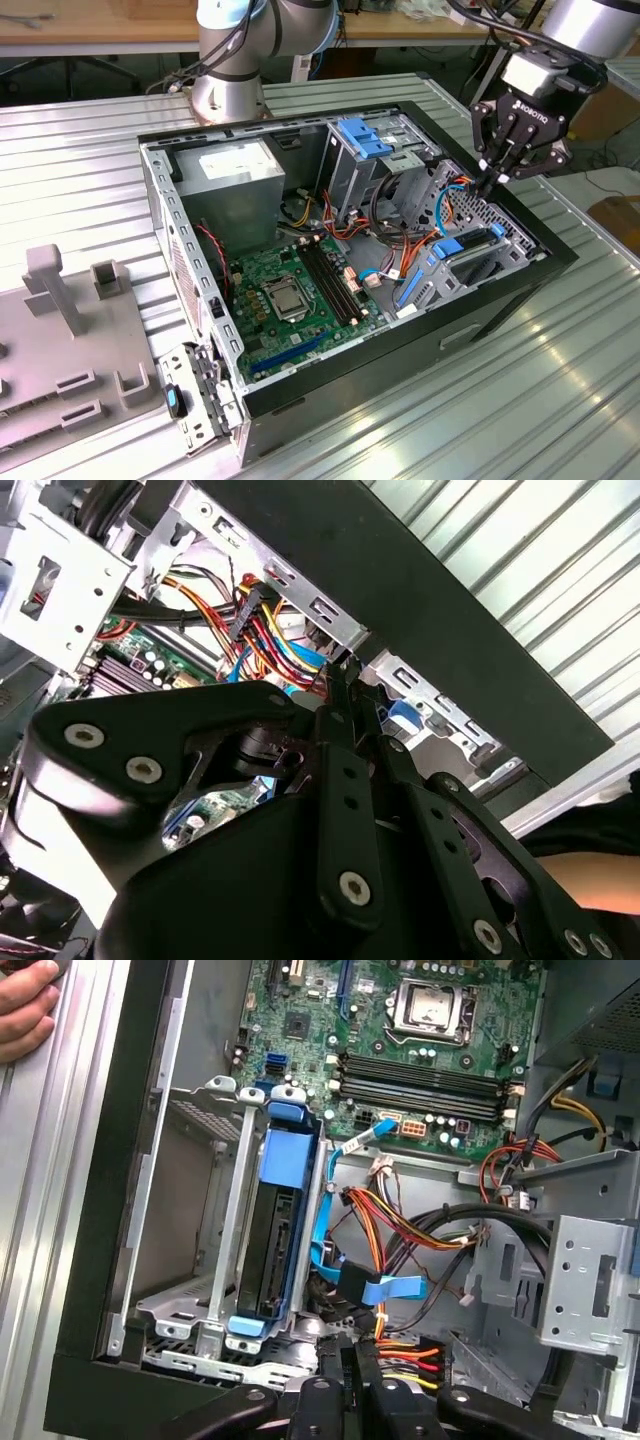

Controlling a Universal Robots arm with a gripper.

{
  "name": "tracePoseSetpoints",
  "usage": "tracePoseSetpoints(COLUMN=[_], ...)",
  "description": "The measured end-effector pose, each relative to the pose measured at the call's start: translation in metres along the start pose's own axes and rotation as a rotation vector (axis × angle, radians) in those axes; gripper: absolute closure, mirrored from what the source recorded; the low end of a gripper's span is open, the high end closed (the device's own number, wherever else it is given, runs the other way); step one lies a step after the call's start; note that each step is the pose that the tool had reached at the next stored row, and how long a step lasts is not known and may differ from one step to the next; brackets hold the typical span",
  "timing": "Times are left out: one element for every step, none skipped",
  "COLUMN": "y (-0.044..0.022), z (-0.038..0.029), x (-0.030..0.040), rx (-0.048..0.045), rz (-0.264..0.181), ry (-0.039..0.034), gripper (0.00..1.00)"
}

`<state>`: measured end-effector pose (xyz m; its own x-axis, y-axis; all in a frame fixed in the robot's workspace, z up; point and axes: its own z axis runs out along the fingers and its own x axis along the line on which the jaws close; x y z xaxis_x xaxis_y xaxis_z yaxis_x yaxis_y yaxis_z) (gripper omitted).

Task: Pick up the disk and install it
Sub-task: 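Insert the first disk wire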

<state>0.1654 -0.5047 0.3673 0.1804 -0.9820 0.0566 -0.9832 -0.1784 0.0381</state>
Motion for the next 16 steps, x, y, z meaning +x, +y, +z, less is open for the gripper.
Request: tracePoseSetpoints(y=[0.0001, 0.0002, 0.0002, 0.0001, 0.0001, 0.0009, 0.0026, 0.0046, 0.0086, 0.0117, 0.0138, 0.0146, 0.0153, 0.0163, 0.0170, 0.0178], z=[-0.0002, -0.0001, 0.0000, 0.0000, 0.0000, 0.0001, 0.0003, 0.0004, 0.0008, 0.0010, 0.0013, 0.0017, 0.0026, 0.0039, 0.0046, 0.0053], x=[0.0001, 0.0001, 0.0001, 0.0001, 0.0001, 0.0011, 0.0027, 0.0037, 0.0059, 0.0080, 0.0114, 0.0138, 0.0164, 0.0206, 0.0241, 0.0287], rx=[-0.0007, -0.0017, -0.0023, -0.0027, -0.0033, -0.0034, -0.0034, -0.0034, -0.0031, -0.0030, -0.0029, -0.0027, -0.0021, -0.0007, 0.0004, 0.0020], rz=[0.013, 0.032, 0.040, 0.048, 0.059, 0.061, 0.061, 0.060, 0.057, 0.055, 0.053, 0.052, 0.050, 0.048, 0.047, 0.047], ry=[-0.0002, -0.0008, -0.0012, -0.0015, -0.0018, -0.0019, -0.0020, -0.0021, -0.0025, -0.0028, -0.0028, -0.0032, -0.0062, -0.0142, -0.0210, -0.0312], gripper=[0.83, 0.83, 0.83, 0.83, 0.83, 0.83, 0.83, 0.83, 0.83, 0.83, 0.83, 0.83, 0.83, 0.83, 0.83, 0.83])
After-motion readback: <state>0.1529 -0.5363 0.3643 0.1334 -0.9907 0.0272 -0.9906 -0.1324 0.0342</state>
